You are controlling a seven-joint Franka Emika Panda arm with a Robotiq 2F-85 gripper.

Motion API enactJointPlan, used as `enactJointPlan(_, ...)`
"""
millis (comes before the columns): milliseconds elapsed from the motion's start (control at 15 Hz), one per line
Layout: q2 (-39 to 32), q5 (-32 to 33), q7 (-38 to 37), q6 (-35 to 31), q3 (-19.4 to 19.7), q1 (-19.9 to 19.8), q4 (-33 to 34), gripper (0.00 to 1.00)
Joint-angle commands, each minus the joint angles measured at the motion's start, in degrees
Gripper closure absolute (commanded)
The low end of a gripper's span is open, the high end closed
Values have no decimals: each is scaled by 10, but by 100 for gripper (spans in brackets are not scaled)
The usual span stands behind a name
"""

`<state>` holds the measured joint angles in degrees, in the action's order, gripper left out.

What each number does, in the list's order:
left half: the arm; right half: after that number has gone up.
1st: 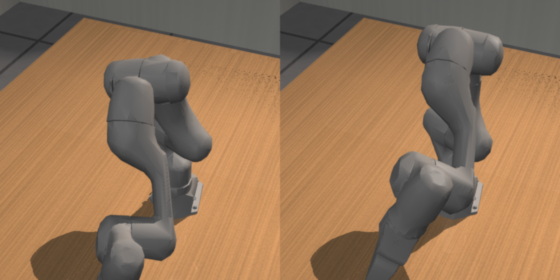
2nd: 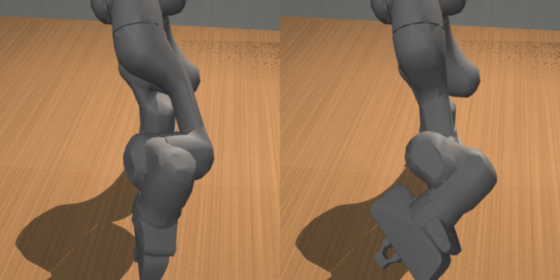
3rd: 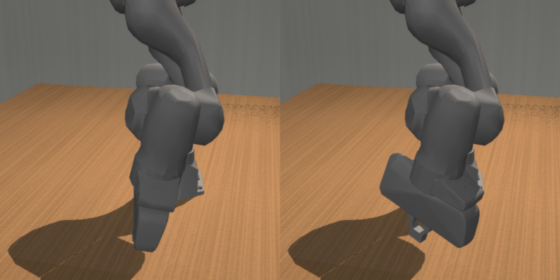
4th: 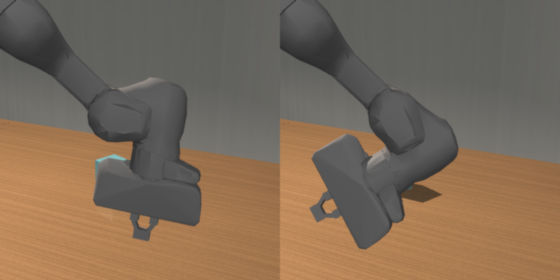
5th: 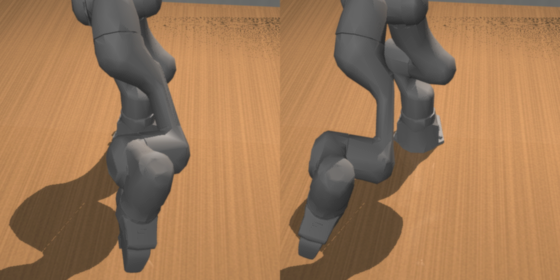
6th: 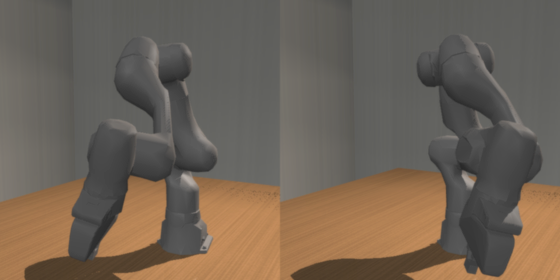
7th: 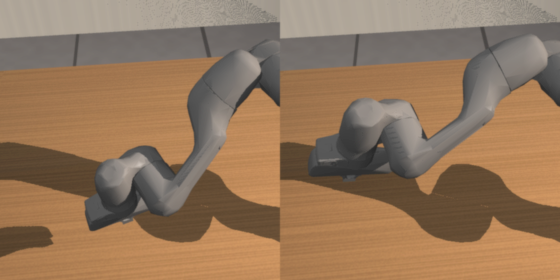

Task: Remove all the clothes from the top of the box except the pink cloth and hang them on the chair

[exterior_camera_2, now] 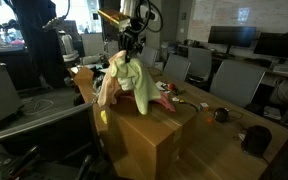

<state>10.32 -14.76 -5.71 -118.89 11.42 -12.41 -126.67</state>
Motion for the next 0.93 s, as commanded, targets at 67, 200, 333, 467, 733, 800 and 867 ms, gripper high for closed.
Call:
enactJointPlan(67,138,6,66,38,15,-1,-54,94)
enactJointPlan(200,176,6,89,55,23,-2,-65,94)
enactJointPlan(333,213,5,106,66,33,-5,-78,94)
enactJointPlan(467,244,4,123,75,44,-8,-91,94)
enactJointPlan(733,298,12,156,92,63,-13,-116,94)
enactJointPlan(800,310,15,168,97,68,-13,-123,94)
enactJointPlan(867,323,22,181,105,72,-13,-129,94)
